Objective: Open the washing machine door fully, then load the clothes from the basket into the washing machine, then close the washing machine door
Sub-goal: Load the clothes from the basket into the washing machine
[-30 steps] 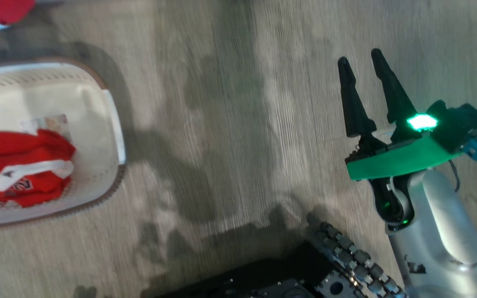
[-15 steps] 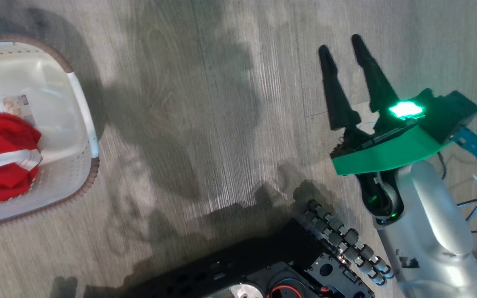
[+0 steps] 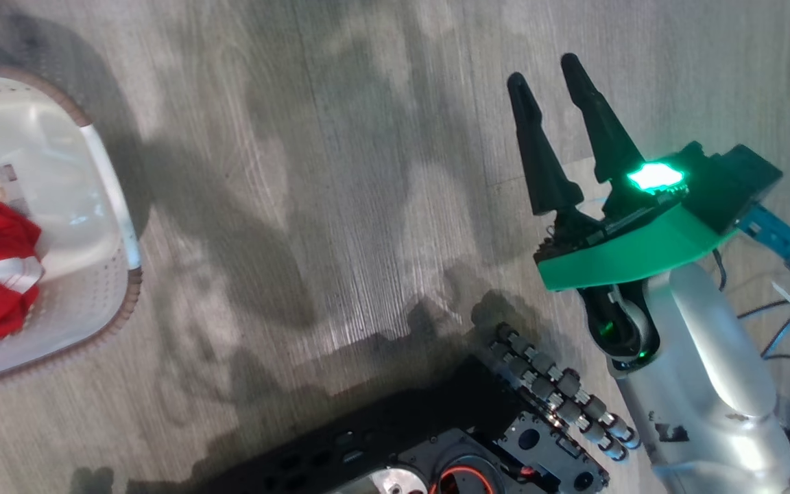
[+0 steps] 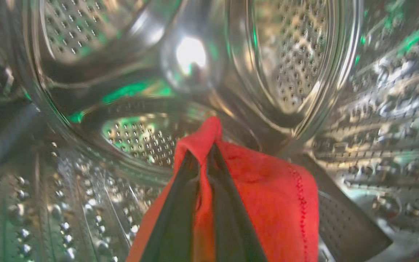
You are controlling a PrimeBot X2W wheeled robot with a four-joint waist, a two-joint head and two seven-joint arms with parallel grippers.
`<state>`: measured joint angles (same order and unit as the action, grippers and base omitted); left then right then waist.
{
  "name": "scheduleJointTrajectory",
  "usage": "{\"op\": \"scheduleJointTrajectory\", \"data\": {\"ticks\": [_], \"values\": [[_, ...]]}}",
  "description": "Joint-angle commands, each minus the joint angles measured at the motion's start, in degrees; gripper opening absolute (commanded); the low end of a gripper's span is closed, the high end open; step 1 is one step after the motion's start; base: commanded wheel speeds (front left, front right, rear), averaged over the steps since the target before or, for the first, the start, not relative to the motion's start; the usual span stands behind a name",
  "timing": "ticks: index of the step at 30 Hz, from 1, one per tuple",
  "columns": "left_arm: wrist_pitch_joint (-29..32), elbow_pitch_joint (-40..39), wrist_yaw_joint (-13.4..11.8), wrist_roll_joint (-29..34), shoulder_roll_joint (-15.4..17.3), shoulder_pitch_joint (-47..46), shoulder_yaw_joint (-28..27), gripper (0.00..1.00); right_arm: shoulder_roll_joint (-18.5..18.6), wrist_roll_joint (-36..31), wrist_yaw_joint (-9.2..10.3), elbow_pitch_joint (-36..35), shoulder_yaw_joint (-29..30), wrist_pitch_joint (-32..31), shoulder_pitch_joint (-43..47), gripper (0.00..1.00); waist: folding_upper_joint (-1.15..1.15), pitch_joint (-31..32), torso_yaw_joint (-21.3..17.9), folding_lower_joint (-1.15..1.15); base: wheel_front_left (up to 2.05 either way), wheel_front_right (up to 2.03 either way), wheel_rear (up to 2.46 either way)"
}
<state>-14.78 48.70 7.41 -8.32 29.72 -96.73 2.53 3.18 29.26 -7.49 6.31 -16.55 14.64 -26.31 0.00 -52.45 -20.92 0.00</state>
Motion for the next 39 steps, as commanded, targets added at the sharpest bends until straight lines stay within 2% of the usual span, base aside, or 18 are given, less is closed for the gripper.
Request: {"op": "scheduleJointTrajectory", "data": {"ticks": [1, 6, 7, 8, 9, 23, 39], "values": [[-0.22, -0.72, 0.02, 1.07, 2.86, -3.39, 0.66, 0.00, -0.30, 0.51, 0.00, -1.80, -1.21, 0.36, 1.43, 1.00, 0.00, -0.50, -0.64, 0.00, 0.00, 0.00, 0.00], [-0.22, 5.50, -0.20, 3.75, 3.43, -7.04, 3.57, 0.00, -0.30, 1.45, 0.00, -1.64, -2.13, 0.36, 0.99, 1.00, 0.00, -1.73, -1.87, 0.00, 0.00, 0.00, 0.00], [-0.22, 6.14, -0.20, 3.92, 3.53, -7.66, 3.82, 0.20, -0.30, 1.60, 0.00, -1.62, -2.26, 0.36, 0.81, 1.00, 0.00, -1.81, -2.07, 0.00, 0.00, 0.00, 0.00], [-0.22, 6.64, -0.27, 4.26, 3.66, -8.13, 4.18, 0.81, -0.30, 1.79, 0.00, -1.70, -2.27, 0.36, 0.66, 1.00, 0.00, -1.83, -2.23, 0.00, 0.00, 0.00, 0.00], [-0.22, 7.21, -0.29, 4.44, 3.73, -8.48, 4.44, 1.00, -0.30, 2.01, 0.00, -1.80, -2.26, 0.36, 0.57, 1.00, 0.00, -1.79, -2.35, 0.00, 0.00, 0.00, 0.00], [-0.22, 7.42, -0.24, 3.52, 3.29, -7.74, 5.30, 1.00, -0.30, 2.17, 0.00, -1.21, -1.70, 0.36, -0.33, 1.00, 0.00, -0.30, -2.17, 0.00, 0.00, 0.00, 0.00], [-0.22, 0.71, 0.01, -1.50, -0.68, 10.60, 3.66, 1.00, -0.30, -2.84, 0.00, 0.61, 2.35, 0.36, 0.47, 1.00, 0.00, 10.30, 2.87, 0.00, 0.00, 0.00, 0.00]]}}
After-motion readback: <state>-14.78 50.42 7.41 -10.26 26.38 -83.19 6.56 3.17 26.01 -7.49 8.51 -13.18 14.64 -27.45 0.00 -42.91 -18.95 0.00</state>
